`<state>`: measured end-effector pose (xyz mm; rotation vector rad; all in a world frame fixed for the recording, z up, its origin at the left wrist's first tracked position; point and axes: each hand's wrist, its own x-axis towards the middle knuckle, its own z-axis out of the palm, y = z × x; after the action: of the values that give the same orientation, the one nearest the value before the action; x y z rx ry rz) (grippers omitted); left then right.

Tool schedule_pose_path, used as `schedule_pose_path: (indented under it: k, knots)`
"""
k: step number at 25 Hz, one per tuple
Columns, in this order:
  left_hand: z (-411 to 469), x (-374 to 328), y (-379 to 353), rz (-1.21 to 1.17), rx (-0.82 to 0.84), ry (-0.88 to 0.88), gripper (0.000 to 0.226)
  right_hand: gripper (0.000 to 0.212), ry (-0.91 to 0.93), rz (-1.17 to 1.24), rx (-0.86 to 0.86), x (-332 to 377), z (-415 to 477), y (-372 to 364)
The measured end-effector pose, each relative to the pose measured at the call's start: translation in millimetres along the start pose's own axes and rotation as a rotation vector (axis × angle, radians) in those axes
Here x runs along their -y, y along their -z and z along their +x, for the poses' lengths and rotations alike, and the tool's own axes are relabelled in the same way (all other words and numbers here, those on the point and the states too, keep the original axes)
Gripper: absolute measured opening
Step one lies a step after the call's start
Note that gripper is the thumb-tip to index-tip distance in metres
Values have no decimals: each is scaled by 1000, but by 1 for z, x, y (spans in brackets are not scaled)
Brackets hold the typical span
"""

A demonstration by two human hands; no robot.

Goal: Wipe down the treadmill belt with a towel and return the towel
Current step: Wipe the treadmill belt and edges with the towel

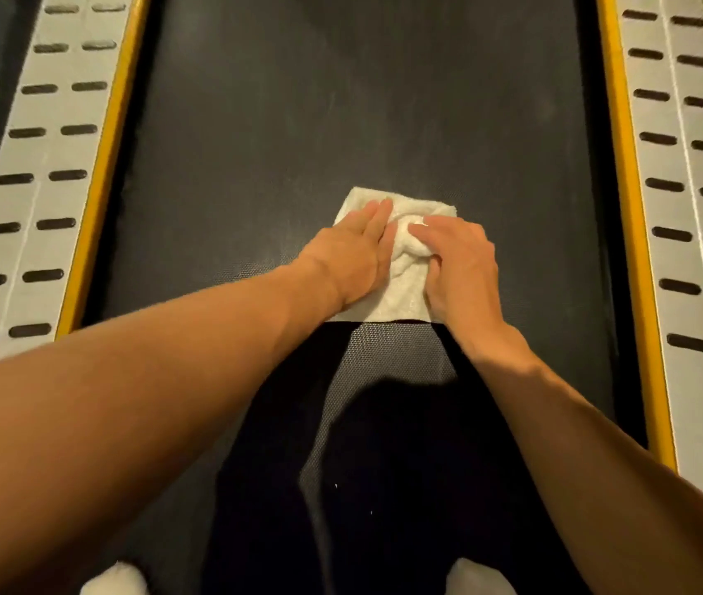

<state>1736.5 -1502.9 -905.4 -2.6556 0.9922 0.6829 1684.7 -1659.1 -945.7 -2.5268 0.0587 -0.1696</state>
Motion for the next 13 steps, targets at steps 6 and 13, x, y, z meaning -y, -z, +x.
schedule_pose_path:
  k: [6,13]
  knots:
    - [-5,-24,-40,-67,-342,-84,60,47,44,-51,54,-28,-18,17]
    - [-3,-31,-39,-75,-359,-136,60,47,49,-73,-28,-28,-37,14]
